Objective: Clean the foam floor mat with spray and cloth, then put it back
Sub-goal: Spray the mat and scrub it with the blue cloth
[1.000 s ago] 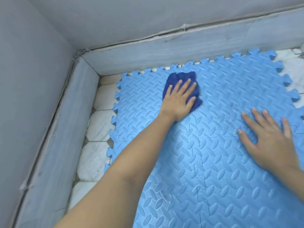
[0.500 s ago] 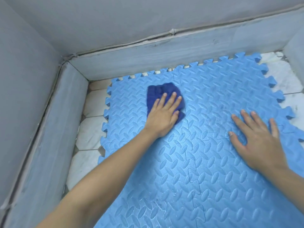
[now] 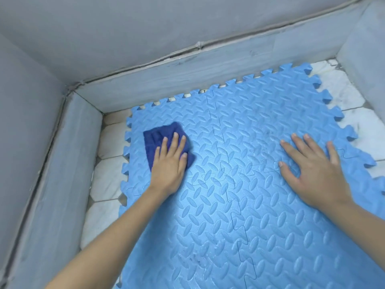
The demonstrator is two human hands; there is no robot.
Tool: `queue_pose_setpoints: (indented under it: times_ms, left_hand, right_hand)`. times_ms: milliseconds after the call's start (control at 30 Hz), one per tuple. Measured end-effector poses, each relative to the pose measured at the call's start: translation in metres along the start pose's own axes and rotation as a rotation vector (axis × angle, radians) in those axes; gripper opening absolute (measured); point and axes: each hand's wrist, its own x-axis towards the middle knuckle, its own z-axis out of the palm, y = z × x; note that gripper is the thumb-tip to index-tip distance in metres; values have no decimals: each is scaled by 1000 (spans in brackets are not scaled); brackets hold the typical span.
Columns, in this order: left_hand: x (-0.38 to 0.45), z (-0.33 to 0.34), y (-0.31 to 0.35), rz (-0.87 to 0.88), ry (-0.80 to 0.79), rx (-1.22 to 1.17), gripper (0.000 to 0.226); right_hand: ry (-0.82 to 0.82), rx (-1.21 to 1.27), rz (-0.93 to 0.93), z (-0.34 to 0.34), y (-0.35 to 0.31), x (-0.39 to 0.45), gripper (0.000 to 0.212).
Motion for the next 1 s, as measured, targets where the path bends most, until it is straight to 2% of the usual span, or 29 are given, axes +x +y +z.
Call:
queue_pose_setpoints:
  times_ms: [100, 167, 233, 333, 367, 433, 467, 533, 633, 700, 833, 933, 1000]
  left_hand:
    - [-11, 10, 65, 324, -100, 25, 58]
    - [10, 11, 85, 351, -81, 21, 56]
    - [34, 15, 87, 234, -73, -13, 53]
    - [51, 17, 93, -50, -15, -93, 51]
    - [55, 16, 97, -114, 5, -111, 52]
    - [55, 16, 104, -134, -2, -129, 53]
    - [48, 17, 109, -79, -21, -117, 54]
    - [16, 21, 124, 153, -37, -63, 58]
    - [-33, 32, 160, 593, -49, 59, 56]
    - [-22, 37, 184, 704, -90, 72, 54]
    - [72, 36, 226, 600, -49, 49, 56]
    - [142, 32, 253, 386, -68, 14, 54]
    - [159, 29, 269, 283, -83, -41, 54]
  right_hand:
    - [-1, 1, 3, 1, -2, 1, 59]
    - [-13, -8, 8, 1, -1, 1, 59]
    - [-57, -13, 1, 3, -2, 1, 61]
    - [-121, 52, -27, -6, -2, 2, 68]
    - [-114, 49, -12, -11, 2, 0, 69]
    - [20, -7, 126, -17, 22, -12, 66]
    - [101, -17, 254, -18, 33, -21, 64]
    - [175, 26, 468, -16, 49, -40, 61]
    - [209, 29, 456, -8, 51, -44, 58]
    - [229, 5, 412, -6, 48, -42, 58]
    - [231, -7, 379, -3, 53, -41, 59]
    - [198, -28, 374, -1, 54, -40, 60]
    - [184, -27, 379, 0, 54, -39, 59]
